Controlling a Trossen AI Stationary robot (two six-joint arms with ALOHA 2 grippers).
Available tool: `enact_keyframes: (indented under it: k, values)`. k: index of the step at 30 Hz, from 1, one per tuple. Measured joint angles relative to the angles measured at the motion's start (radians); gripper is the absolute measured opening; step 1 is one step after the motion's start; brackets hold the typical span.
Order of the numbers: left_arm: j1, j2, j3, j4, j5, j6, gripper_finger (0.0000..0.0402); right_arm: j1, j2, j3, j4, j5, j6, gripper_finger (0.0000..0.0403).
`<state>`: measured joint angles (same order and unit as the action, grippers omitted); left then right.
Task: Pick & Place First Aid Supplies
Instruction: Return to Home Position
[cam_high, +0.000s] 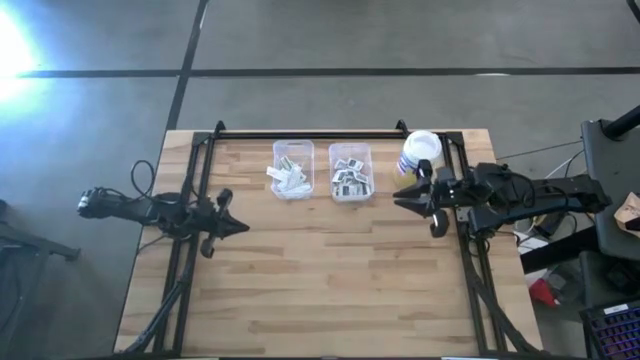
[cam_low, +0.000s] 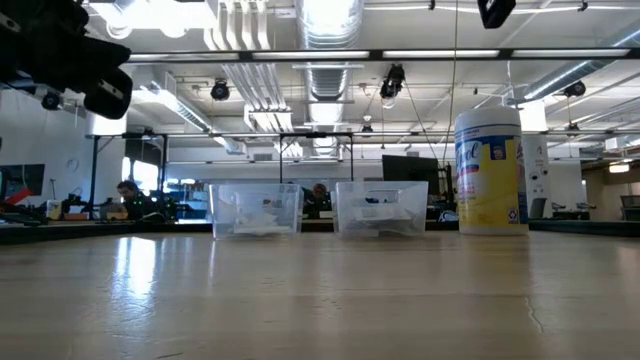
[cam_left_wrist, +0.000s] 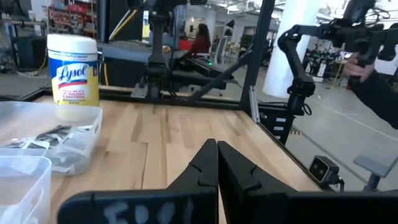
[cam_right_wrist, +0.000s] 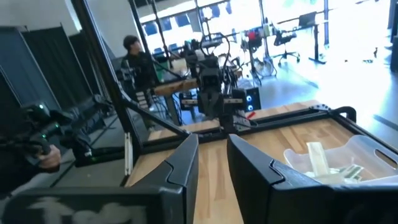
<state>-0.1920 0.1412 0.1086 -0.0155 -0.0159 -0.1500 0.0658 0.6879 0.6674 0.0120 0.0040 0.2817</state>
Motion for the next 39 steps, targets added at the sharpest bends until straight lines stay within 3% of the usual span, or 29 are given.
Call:
enact_keyframes:
  k: [10,18,33,39]
  values:
    - [0.0,-0.096,-0.093,0.024,0.002,0.019,0.0,0.0,-0.067,-0.072,0.028,0.0,-0.023,0.0066]
    - [0.0,-0.117,-0.1,0.042,0.002,0.021,0.0,0.0,-0.102,-0.102,0.028,0.0,-0.086,0.0074]
    - [0.0,-0.118,-0.1,0.037,-0.001,-0.025,0.0,0.0,-0.343,-0.287,0.025,0.005,-0.109,0.0087]
    - [0.0,-0.118,-0.101,0.035,-0.002,-0.031,0.0,-0.001,-0.413,-0.391,0.039,0.082,-0.101,0.0074]
